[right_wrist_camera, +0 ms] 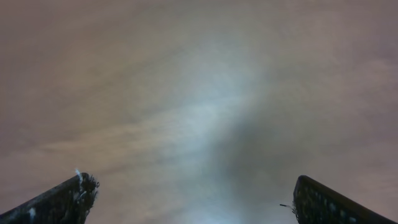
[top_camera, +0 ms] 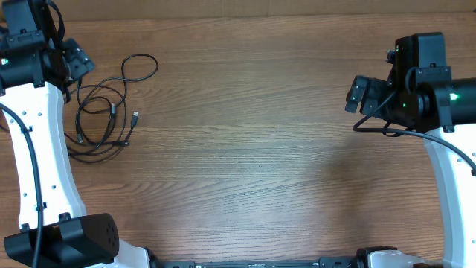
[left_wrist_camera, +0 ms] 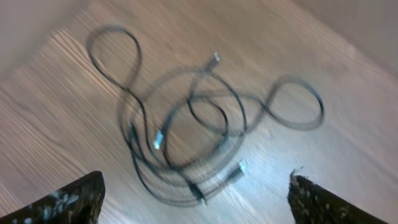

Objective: Untangle cables

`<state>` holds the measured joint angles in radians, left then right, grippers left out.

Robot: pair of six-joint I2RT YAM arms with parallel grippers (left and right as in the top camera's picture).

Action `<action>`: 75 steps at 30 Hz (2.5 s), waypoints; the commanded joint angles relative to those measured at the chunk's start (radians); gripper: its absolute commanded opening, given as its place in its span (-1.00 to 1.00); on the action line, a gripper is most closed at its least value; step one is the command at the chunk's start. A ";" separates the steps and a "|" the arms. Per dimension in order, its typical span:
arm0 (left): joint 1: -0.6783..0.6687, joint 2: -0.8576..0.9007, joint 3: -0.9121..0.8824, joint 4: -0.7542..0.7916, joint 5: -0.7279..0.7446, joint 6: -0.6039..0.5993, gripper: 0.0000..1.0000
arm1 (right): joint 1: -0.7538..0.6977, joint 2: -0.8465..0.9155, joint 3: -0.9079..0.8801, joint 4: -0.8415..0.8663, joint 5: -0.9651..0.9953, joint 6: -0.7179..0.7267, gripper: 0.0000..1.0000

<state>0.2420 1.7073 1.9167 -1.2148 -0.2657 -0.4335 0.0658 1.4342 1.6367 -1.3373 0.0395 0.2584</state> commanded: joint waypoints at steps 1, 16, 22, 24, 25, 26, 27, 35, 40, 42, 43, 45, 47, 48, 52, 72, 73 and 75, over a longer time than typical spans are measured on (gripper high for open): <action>-0.008 0.010 0.000 -0.069 0.185 0.015 0.89 | -0.003 -0.010 0.019 0.102 -0.153 0.001 1.00; -0.129 -0.016 -0.105 -0.475 0.294 0.143 0.86 | 0.021 0.133 0.004 -0.061 -0.167 -0.155 1.00; -0.167 -0.178 -0.325 -0.467 0.288 0.158 0.82 | 0.017 0.086 -0.025 -0.173 -0.077 -0.113 1.00; -0.167 -0.261 -0.398 -0.438 0.266 0.158 0.83 | 0.017 0.033 -0.067 -0.130 -0.078 -0.109 1.00; -0.167 -0.303 -0.432 -0.411 0.259 0.158 0.83 | 0.018 0.001 -0.092 -0.106 -0.078 -0.109 1.00; -0.167 -0.359 -0.475 -0.377 0.259 0.158 0.83 | 0.018 -0.038 -0.123 -0.078 -0.078 -0.108 1.00; -0.167 -0.410 -0.511 -0.342 0.264 0.157 0.84 | 0.018 -0.087 -0.164 -0.042 -0.078 -0.106 1.00; -0.182 -0.956 -0.852 0.044 0.301 0.163 0.99 | 0.018 -0.578 -0.557 0.274 -0.078 -0.098 1.00; -0.182 -1.171 -0.905 0.098 0.303 0.161 0.99 | 0.018 -0.780 -0.636 0.296 -0.079 -0.098 1.00; -0.182 -1.210 -0.905 0.080 0.300 0.161 0.99 | 0.018 -0.818 -0.635 0.293 -0.078 -0.099 1.00; -0.182 -1.223 -0.905 0.066 0.300 0.161 0.99 | 0.018 -0.826 -0.635 0.288 -0.078 -0.098 1.00; -0.182 -1.235 -0.905 0.037 0.300 0.161 0.99 | 0.018 -0.829 -0.635 0.280 -0.078 -0.098 1.00; -0.182 -1.234 -0.905 0.002 0.300 0.161 0.99 | 0.018 -0.826 -0.636 0.280 -0.078 -0.098 1.00; -0.182 -1.234 -0.906 -0.013 0.300 0.161 0.99 | 0.018 -0.826 -0.636 0.280 -0.078 -0.099 1.00; -0.182 -1.233 -0.906 -0.071 0.300 0.161 0.99 | 0.018 -0.826 -0.636 0.280 -0.078 -0.099 1.00; -0.182 -1.233 -0.906 -0.090 0.301 0.161 0.99 | 0.024 -0.971 -0.783 0.489 -0.034 -0.201 1.00; -0.182 -1.233 -0.906 -0.090 0.301 0.161 0.99 | 0.024 -1.001 -0.819 0.523 -0.034 -0.201 1.00; -0.182 -1.233 -0.906 -0.090 0.301 0.161 0.99 | 0.024 -1.088 -0.924 0.632 -0.033 -0.201 1.00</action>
<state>0.0650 0.4797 1.0195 -1.3071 0.0269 -0.2844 0.0860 0.4362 0.8150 -0.7776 -0.0059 0.0784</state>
